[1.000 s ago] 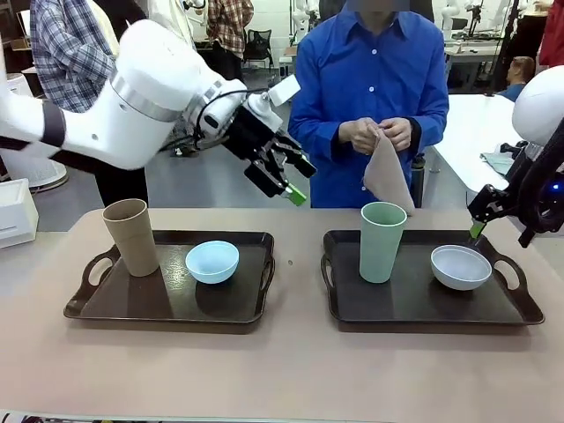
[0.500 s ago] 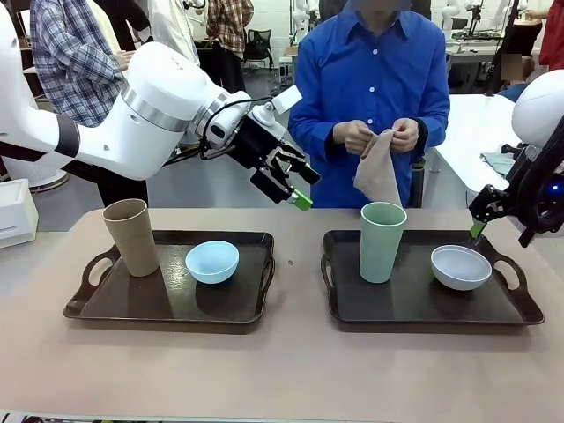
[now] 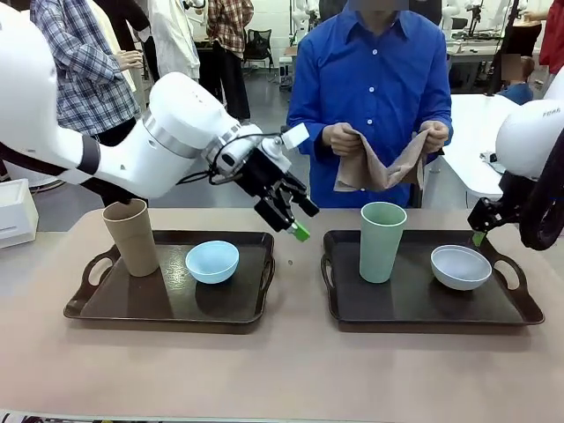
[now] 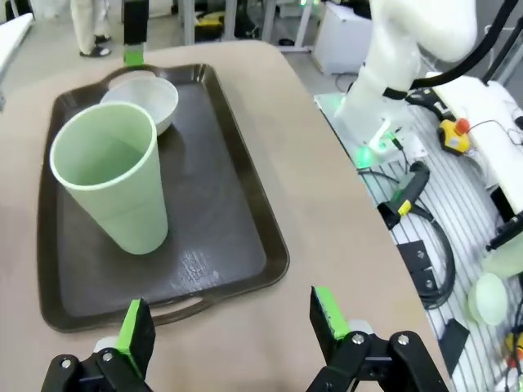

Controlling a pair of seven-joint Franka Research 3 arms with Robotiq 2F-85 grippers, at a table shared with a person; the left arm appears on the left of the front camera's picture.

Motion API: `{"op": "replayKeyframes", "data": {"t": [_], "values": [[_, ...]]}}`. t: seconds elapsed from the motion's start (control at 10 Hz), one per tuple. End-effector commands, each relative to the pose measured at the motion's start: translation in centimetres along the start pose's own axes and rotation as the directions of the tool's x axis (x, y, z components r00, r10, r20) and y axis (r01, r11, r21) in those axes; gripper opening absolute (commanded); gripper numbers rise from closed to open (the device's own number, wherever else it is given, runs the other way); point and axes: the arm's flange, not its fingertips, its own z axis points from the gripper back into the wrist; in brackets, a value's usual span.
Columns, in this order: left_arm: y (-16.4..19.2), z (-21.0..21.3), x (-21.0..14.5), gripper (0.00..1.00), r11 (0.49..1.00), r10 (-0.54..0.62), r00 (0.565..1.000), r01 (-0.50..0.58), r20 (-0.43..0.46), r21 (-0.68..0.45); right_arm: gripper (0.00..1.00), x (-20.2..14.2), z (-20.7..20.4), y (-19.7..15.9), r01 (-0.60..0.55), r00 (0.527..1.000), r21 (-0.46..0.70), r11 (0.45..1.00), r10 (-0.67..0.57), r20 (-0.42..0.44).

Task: Set up a tray with a mat and arrange the tableware.
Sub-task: Pick up the Picnic Bowl and Reusable plastic cup from the Handle tray in front of the human's position and hold them in the air.

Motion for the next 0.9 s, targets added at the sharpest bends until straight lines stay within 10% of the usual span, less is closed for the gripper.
{"op": "replayKeyframes", "data": {"t": [0.0,0.8], "values": [[0.2,-2.4,-0.2,1.00,0.998,-0.011,1.000,0.011,0.002,0.066,1.00,-0.2,-1.9,0.2,0.011,1.000,-0.038,0.999,-0.010,0.017],[3.4,-9.3,-1.3,1.00,0.979,-0.078,0.996,0.067,0.049,0.193,1.00,0.2,-5.3,1.0,-0.066,0.997,-0.026,0.997,0.065,-0.046]]}}
